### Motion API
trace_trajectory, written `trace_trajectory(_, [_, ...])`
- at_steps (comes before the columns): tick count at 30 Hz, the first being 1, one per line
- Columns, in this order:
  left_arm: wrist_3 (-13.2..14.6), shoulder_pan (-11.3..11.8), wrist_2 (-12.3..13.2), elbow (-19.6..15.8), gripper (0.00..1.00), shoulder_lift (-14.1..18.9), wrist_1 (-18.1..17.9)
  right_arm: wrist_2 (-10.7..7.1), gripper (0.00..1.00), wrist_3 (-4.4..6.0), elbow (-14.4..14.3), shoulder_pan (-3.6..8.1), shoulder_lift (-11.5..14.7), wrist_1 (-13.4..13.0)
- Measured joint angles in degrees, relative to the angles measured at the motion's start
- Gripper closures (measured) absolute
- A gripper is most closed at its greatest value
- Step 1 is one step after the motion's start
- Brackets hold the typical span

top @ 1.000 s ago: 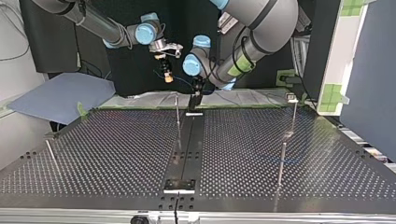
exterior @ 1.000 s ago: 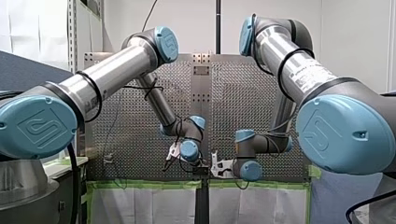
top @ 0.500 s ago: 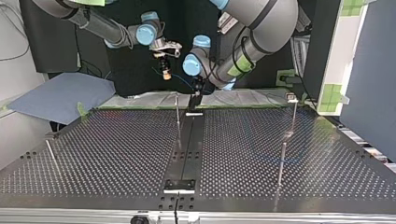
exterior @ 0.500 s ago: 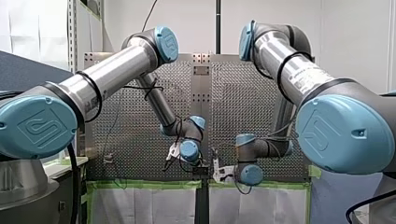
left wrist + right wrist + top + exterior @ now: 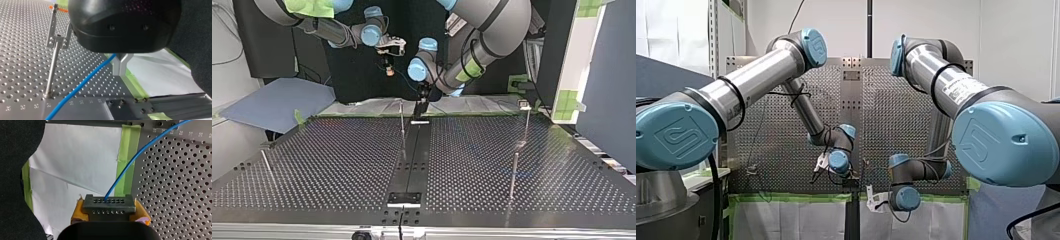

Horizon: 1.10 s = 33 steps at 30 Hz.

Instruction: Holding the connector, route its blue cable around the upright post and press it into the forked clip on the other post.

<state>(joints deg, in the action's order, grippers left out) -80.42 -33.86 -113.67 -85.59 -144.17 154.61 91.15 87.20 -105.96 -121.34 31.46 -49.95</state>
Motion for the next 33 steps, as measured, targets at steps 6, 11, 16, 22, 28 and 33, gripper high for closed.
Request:
trace_trajectory(6, [-0.5,0.5,0.3,-0.5,1.00,0.5,-0.5,0.13,1.00,-0.21,0.5,0.38,0.2,0.1])
trace_trajectory(11, [-2.8,2.8,0.0,-2.8,1.00,2.8,-2.8,1.73,1.00,0.83,2.5,-0.07,2.2,1.6])
trace_trajectory(16, [-5.3,5.0,-0.3,-5.4,1.00,5.4,-5.4,3.86,1.00,2.95,3.4,-0.49,4.8,3.2])
trace_trajectory(22, [-6.5,5.4,-0.9,-8.9,1.00,8.9,-8.9,6.36,1.00,3.56,3.4,-1.03,8.2,4.4])
trace_trajectory(28, [-6.5,5.2,-1.0,-10.7,1.00,12.2,-11.8,7.15,1.00,3.60,3.4,-1.87,10.6,5.0])
trace_trajectory(33, [-6.5,5.1,-0.8,-10.9,1.00,13.0,-12.3,7.26,1.00,3.60,3.4,-2.53,10.8,5.1])
